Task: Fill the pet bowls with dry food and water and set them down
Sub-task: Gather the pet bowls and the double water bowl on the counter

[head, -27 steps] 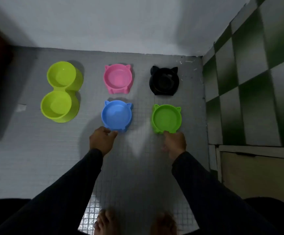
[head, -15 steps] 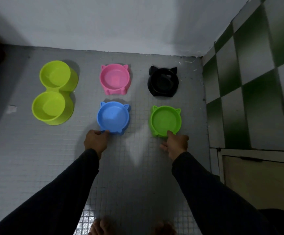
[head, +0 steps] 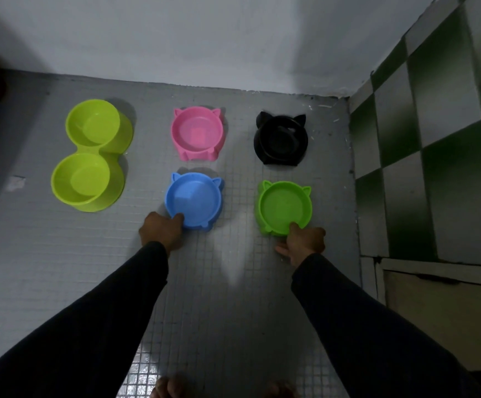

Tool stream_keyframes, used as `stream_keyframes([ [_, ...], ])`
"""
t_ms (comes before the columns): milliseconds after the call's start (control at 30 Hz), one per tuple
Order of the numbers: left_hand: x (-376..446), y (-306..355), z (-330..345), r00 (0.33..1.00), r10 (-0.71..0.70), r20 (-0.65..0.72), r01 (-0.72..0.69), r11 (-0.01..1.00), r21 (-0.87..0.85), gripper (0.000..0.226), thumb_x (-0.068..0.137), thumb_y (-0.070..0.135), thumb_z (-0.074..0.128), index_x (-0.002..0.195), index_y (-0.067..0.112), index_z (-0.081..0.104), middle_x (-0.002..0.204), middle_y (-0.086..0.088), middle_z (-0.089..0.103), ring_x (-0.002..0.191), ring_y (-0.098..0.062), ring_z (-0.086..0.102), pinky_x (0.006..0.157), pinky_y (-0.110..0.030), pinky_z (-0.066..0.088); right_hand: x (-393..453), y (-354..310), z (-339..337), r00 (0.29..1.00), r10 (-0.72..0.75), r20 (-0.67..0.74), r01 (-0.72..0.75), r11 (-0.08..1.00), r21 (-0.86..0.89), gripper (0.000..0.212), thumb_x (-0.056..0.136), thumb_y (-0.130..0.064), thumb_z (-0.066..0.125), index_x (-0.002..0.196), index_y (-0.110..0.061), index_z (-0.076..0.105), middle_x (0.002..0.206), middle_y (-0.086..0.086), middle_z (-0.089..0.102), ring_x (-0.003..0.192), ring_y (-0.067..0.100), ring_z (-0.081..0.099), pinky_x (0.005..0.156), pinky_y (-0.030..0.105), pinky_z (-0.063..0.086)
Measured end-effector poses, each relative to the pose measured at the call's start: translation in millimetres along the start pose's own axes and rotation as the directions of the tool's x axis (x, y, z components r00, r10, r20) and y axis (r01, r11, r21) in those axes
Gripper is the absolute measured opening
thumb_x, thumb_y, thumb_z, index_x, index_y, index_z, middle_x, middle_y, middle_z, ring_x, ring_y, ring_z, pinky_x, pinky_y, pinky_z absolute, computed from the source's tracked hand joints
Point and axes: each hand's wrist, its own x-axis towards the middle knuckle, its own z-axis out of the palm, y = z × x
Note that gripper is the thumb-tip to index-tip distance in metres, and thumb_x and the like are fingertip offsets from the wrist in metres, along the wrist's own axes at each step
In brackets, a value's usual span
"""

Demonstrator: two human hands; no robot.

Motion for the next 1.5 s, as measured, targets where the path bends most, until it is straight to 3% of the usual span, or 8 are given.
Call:
stream_keyframes([
  [500, 4, 4, 4, 0.979, 0.188, -0.078, -0.168, 0.964, 0.206, 0.033, 0.094, 0.032, 0.065, 0.103, 0.000, 0.062, 0.096, -0.016, 0.060, 0.091, -0.035, 0.058, 0.074, -0.035, 0.038, 4, 0, 2, 0.999, -0.024, 0.028, 0.026, 0.995, -0.100, 0.031, 0.095, -0.020, 0.058, 0.123, -0.006, 0.056, 0.122, 0.017, 0.057, 0.092, 0.042, 0.067, 0.048, 0.042, 0.059],
  [667, -2, 6, 6, 0.975, 0.165, -0.152, -0.150, 0.983, 0.101, 0.026, 0.094, 0.030, 0.063, 0.091, 0.005, 0.059, 0.091, -0.015, 0.060, 0.081, -0.030, 0.053, 0.067, -0.036, 0.038, -4, 5, 8, 0.992, -0.111, -0.058, 0.097, 0.973, -0.209, 0.042, 0.089, -0.030, 0.060, 0.115, 0.002, 0.061, 0.116, 0.024, 0.064, 0.103, 0.047, 0.064, 0.080, 0.058, 0.059],
  [767, -8, 7, 4, 0.984, 0.097, -0.149, -0.112, 0.989, -0.094, 0.026, 0.089, 0.027, 0.066, 0.077, 0.009, 0.053, 0.079, -0.011, 0.059, 0.078, -0.036, 0.061, 0.063, -0.044, 0.055, -9, 9, 10, 0.989, -0.126, -0.080, 0.110, 0.978, -0.177, 0.041, 0.086, -0.030, 0.063, 0.108, 0.005, 0.063, 0.110, 0.027, 0.067, 0.098, 0.046, 0.067, 0.082, 0.059, 0.057],
  [867, -15, 5, 2, 0.999, -0.032, -0.031, 0.016, 0.903, -0.430, 0.022, 0.085, 0.021, 0.074, 0.089, 0.006, 0.058, 0.092, -0.012, 0.064, 0.089, -0.035, 0.070, 0.060, -0.046, 0.064, -18, 6, 10, 0.994, -0.061, -0.093, 0.060, 0.998, -0.015, 0.031, 0.083, -0.024, 0.067, 0.100, 0.002, 0.062, 0.107, 0.024, 0.067, 0.097, 0.046, 0.066, 0.081, 0.062, 0.057],
  [1000, -20, -2, 0, 0.982, -0.033, 0.185, 0.155, 0.697, -0.700, 0.051, 0.087, 0.007, 0.075, 0.133, 0.006, 0.052, 0.126, -0.023, 0.056, 0.103, -0.042, 0.067, 0.059, -0.043, 0.062, -36, -2, 8, 1.000, 0.002, -0.023, 0.005, 0.960, 0.279, 0.026, 0.084, -0.009, 0.069, 0.100, 0.007, 0.056, 0.104, 0.022, 0.063, 0.086, 0.037, 0.066, 0.064, 0.055, 0.062],
  [1100, -28, -4, -5, 0.955, 0.015, 0.298, 0.231, 0.595, -0.770, 0.073, 0.088, 0.001, 0.071, 0.149, 0.031, 0.044, 0.136, -0.012, 0.049, 0.113, -0.040, 0.062, 0.065, -0.046, 0.062, -52, -8, 6, 1.000, -0.002, 0.014, -0.004, 0.914, 0.406, 0.032, 0.086, -0.003, 0.069, 0.109, 0.004, 0.049, 0.112, 0.020, 0.056, 0.089, 0.033, 0.064, 0.053, 0.043, 0.061],
  [1300, -45, 10, -15, 0.924, 0.147, 0.354, 0.229, 0.528, -0.818, 0.061, 0.090, 0.003, 0.066, 0.142, 0.035, 0.059, 0.137, -0.012, 0.059, 0.116, -0.040, 0.065, 0.077, -0.047, 0.062, -69, -14, -3, 0.977, -0.117, 0.180, 0.021, 0.887, 0.462, 0.057, 0.088, -0.001, 0.070, 0.139, -0.022, 0.055, 0.126, 0.013, 0.060, 0.108, 0.033, 0.064, 0.059, 0.040, 0.061],
  [1500, -66, 26, -32, 0.917, 0.200, 0.346, 0.206, 0.506, -0.838, 0.061, 0.093, 0.004, 0.064, 0.145, 0.035, 0.056, 0.138, -0.010, 0.059, 0.116, -0.039, 0.065, 0.078, -0.045, 0.061, -83, -27, -11, 0.956, -0.184, 0.227, 0.053, 0.872, 0.487, 0.057, 0.090, -0.005, 0.071, 0.141, -0.025, 0.056, 0.125, 0.012, 0.065, 0.104, 0.029, 0.067, 0.063, 0.042, 0.061],
])
